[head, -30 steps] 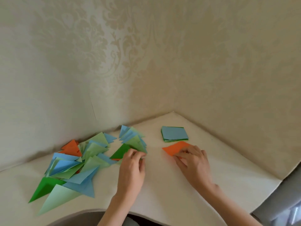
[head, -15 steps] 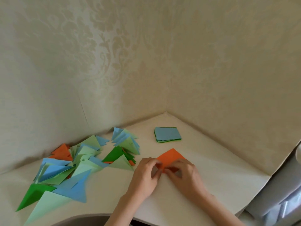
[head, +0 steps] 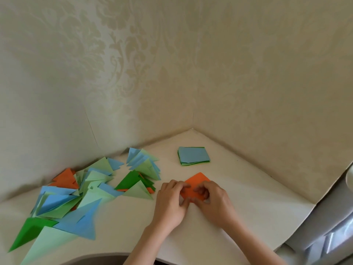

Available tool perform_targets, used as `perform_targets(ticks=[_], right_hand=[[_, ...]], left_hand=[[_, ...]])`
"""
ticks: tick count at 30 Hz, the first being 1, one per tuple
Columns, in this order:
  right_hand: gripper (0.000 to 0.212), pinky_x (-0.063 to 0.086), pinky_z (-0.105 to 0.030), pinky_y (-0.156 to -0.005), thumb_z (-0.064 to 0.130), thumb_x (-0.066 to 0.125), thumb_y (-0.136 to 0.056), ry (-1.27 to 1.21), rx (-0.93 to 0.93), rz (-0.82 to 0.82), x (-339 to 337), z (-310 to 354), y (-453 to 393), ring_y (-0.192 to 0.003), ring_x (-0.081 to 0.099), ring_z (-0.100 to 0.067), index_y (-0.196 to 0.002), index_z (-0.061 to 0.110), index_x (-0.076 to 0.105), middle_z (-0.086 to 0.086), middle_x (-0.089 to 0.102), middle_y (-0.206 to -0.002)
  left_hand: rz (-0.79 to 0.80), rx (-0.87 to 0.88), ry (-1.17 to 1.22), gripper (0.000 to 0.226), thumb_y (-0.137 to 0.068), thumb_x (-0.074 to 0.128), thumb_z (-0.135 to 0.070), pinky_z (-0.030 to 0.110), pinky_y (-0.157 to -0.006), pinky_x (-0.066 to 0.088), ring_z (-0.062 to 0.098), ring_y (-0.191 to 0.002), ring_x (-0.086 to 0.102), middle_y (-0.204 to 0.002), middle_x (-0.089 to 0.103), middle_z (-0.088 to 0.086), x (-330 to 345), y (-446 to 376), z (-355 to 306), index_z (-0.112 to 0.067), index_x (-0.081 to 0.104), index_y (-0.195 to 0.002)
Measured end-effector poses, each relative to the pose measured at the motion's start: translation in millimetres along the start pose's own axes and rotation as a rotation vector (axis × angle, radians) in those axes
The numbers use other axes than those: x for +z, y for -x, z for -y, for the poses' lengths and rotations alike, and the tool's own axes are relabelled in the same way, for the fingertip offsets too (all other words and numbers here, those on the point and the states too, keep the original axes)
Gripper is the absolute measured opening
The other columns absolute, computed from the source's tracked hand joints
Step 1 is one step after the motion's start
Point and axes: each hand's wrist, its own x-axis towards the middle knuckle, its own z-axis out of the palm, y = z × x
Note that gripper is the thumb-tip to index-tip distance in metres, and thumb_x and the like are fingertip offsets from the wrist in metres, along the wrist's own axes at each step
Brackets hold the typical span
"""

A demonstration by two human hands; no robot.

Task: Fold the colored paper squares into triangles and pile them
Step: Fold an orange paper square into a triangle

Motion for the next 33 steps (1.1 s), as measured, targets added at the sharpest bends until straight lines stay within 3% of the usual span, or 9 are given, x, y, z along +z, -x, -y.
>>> perform_targets(ticks=[5, 9, 13, 16, 19, 22, 28, 30, 33], right_hand=[[0.022, 0.039, -0.008, -0.066, 0.027, 0.077, -0.077, -0.015, 0.035, 0.111, -8.1, 1.7, -6.2, -0.072, 0.050, -0.001, -0.091, 0.030, 0.061, 0.016, 0.055, -0.083], [0.029, 0.039, -0.006, -0.071, 0.017, 0.073, -0.079, -0.026, 0.006, 0.156, -17.0, -2.2, -5.0, -0.079, 0.053, 0.002, -0.087, 0.041, 0.058, 0.013, 0.059, -0.087], [0.015, 0.039, -0.006, -0.074, 0.031, 0.070, -0.083, 0.030, -0.031, 0.187, -19.6, 0.8, -0.4, -0.085, 0.053, 0.005, -0.089, 0.041, 0.061, 0.015, 0.059, -0.095], [0.011, 0.041, -0.013, -0.074, 0.036, 0.070, -0.083, 0.085, -0.077, 0.092, -7.6, 2.2, 5.9, -0.083, 0.054, -0.003, -0.089, 0.028, 0.067, 0.013, 0.055, -0.093], [0.012, 0.044, -0.028, -0.079, 0.034, 0.064, -0.088, 0.160, -0.124, 0.107, -6.4, 3.2, 5.2, -0.085, 0.051, -0.008, -0.090, 0.023, 0.066, 0.010, 0.055, -0.093], [0.009, 0.042, -0.021, -0.073, 0.027, 0.062, -0.091, 0.061, -0.159, 0.170, -24.7, 6.0, -1.2, -0.077, 0.051, -0.006, -0.086, 0.020, 0.064, 0.007, 0.057, -0.090], [0.009, 0.040, -0.009, -0.074, 0.026, 0.069, -0.086, -0.024, -0.122, 0.156, -41.5, 3.7, 2.6, -0.089, 0.056, 0.003, -0.091, 0.029, 0.063, 0.014, 0.063, -0.093], [0.019, 0.039, -0.006, -0.076, 0.031, 0.073, -0.082, -0.025, -0.125, 0.129, -40.0, -3.4, 9.4, -0.093, 0.056, 0.004, -0.096, 0.031, 0.061, 0.017, 0.064, -0.096], [0.016, 0.040, -0.008, -0.078, 0.040, 0.073, -0.080, 0.024, -0.184, 0.099, -36.9, -11.5, 15.6, -0.094, 0.057, 0.001, -0.090, 0.031, 0.066, 0.018, 0.061, -0.097]], left_hand=[[0.008, -0.006, 0.077, 0.033, -0.078, 0.070, -0.019, 0.011, -0.080, 0.034, 0.004, -0.092, 0.047, -0.094, 0.054, -0.021, -4.7, -0.3, 0.4, -0.029, 0.062, -0.109], [0.014, 0.024, 0.078, 0.033, -0.082, 0.065, -0.013, 0.009, -0.083, 0.036, 0.001, -0.096, 0.048, -0.099, 0.057, -0.020, -8.0, 5.1, 5.0, -0.029, 0.062, -0.110], [0.012, -0.017, 0.144, 0.040, -0.082, 0.056, -0.002, 0.012, -0.085, 0.040, 0.001, -0.100, 0.051, -0.101, 0.059, -0.021, -12.7, 8.2, 5.6, -0.029, 0.062, -0.111], [0.026, -0.012, 0.140, 0.044, -0.079, 0.055, 0.000, 0.009, -0.087, 0.038, 0.000, -0.103, 0.049, -0.103, 0.057, -0.022, -15.2, 8.6, 2.4, -0.028, 0.061, -0.113], [0.015, 0.005, 0.139, 0.044, -0.076, 0.058, -0.001, 0.008, -0.091, 0.035, 0.001, -0.106, 0.047, -0.106, 0.055, -0.021, -15.7, 9.3, 1.3, -0.026, 0.062, -0.111], [-0.028, 0.038, 0.115, 0.032, -0.076, 0.064, -0.007, 0.008, -0.090, 0.034, 0.003, -0.102, 0.049, -0.104, 0.058, -0.017, -13.7, 9.1, 3.0, -0.023, 0.066, -0.103], [-0.037, 0.023, 0.110, 0.012, -0.079, 0.074, -0.014, 0.007, -0.079, 0.034, 0.004, -0.088, 0.051, -0.085, 0.060, -0.017, -12.7, 9.4, 1.2, -0.024, 0.070, -0.083], [-0.036, 0.026, 0.106, 0.012, -0.078, 0.075, -0.013, 0.007, -0.078, 0.034, 0.005, -0.086, 0.050, -0.084, 0.060, -0.017, -12.8, 9.4, 0.7, -0.023, 0.069, -0.080], [-0.036, 0.029, 0.091, 0.010, -0.079, 0.075, -0.016, 0.007, -0.077, 0.035, 0.005, -0.086, 0.051, -0.083, 0.061, -0.017, -12.9, 9.1, 1.8, -0.024, 0.070, -0.082]])
